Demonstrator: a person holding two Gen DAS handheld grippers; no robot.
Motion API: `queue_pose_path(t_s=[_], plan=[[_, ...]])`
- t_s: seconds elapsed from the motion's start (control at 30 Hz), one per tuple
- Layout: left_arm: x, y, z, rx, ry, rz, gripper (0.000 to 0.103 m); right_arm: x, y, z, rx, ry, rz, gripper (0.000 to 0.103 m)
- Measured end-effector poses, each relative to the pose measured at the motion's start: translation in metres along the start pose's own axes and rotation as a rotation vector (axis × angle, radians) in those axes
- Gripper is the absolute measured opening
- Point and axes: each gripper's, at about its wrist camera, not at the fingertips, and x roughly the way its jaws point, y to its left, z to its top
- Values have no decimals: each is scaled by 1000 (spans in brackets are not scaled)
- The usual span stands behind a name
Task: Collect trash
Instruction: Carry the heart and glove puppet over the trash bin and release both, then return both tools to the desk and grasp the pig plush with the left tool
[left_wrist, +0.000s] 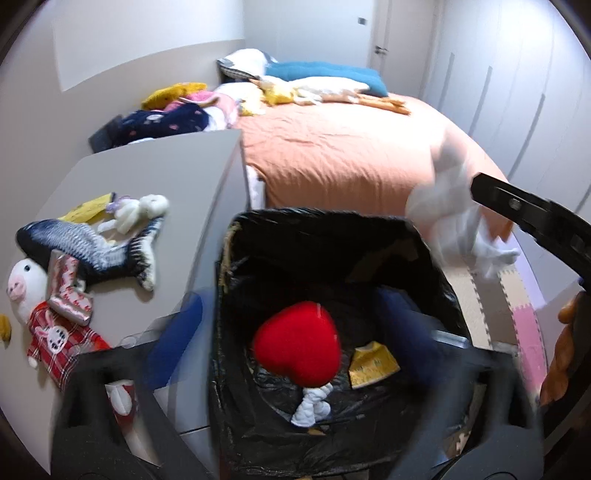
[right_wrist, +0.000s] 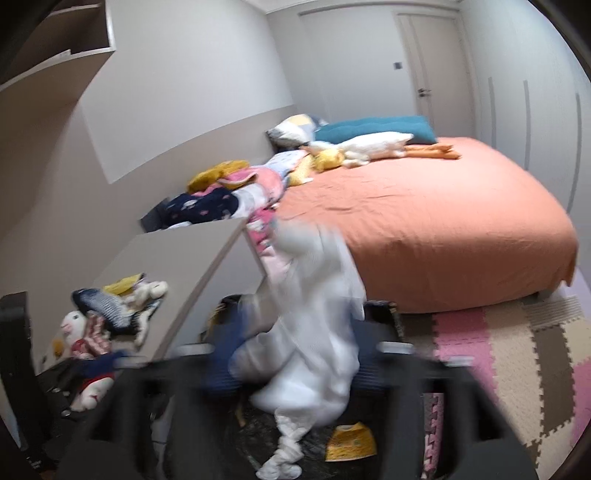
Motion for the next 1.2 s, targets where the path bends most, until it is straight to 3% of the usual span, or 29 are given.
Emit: queue_pose_path(t_s=[0.53, 1.2], plan=[[-2, 23, -6, -45, 17, 32, 97, 2, 4, -2, -3, 5, 13, 74], [-19, 101, -23, -170, 22, 155, 97, 31, 69, -15, -83, 63, 123, 74]])
